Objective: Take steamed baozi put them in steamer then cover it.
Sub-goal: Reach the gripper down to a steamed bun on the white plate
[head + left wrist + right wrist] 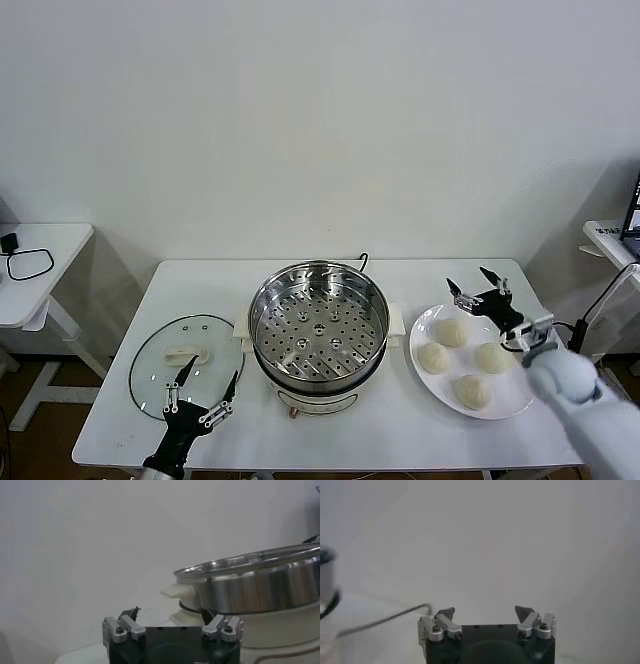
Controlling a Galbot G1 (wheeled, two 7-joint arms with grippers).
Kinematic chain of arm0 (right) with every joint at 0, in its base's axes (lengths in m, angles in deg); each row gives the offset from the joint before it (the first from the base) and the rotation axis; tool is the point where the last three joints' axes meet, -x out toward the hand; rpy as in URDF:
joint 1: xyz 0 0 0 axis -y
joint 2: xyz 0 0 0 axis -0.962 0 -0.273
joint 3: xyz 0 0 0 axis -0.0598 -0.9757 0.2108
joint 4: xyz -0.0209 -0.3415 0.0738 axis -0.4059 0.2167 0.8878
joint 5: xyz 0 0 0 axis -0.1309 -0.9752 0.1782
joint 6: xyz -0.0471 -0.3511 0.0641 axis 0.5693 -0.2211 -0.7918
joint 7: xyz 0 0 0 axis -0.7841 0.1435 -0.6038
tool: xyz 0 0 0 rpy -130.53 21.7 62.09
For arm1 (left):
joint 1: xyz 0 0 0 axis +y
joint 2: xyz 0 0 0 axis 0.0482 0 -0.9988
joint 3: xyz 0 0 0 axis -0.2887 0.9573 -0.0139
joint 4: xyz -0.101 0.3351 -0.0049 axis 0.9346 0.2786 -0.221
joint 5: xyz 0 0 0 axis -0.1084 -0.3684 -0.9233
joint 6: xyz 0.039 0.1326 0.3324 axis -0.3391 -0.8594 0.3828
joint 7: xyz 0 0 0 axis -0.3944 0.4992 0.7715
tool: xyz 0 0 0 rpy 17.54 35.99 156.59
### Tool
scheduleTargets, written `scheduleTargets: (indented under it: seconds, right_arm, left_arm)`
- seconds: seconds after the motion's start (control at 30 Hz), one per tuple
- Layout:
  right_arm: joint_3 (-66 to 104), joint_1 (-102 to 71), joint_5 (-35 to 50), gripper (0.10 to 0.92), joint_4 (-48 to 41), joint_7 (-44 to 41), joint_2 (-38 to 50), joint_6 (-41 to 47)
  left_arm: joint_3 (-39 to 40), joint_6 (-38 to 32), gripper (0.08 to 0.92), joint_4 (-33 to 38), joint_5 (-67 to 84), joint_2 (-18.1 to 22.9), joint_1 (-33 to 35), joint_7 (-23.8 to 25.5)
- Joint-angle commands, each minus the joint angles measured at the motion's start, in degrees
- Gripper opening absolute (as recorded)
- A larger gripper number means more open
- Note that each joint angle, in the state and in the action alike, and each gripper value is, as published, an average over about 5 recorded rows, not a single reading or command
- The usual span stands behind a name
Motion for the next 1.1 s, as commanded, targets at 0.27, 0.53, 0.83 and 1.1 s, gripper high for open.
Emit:
scheduleTargets:
  seconds: [0.27,0.53,0.83,1.1]
  right_arm:
    - [-34.43,41.22,-27.95,0.823,-23.22,-50.28,0.1,-2.65]
    - [-39.32,44.35,-36.87,0.823,-28.23,-48.52,-6.41,-5.37]
    - [-40.19,42.38,-38.28,0.823,-29.99,-43.24,-9.83,-5.92]
    - [-40.27,41.03,-37.79,0.823,-30.81,-39.51,-11.48,-6.42]
  left_arm:
    - [-0.29,0.55,0.823,0.67,0.03,0.47,-0.29,-0.84]
    - [-0.32,0.5,0.823,0.23,0.01,0.99,-0.08,-0.95]
    - [-0.43,0.38,0.823,-0.18,0.02,1.03,-0.1,-1.13]
    - [-0.45,0.41,0.823,-0.41,0.02,1.01,-0.28,-1.36]
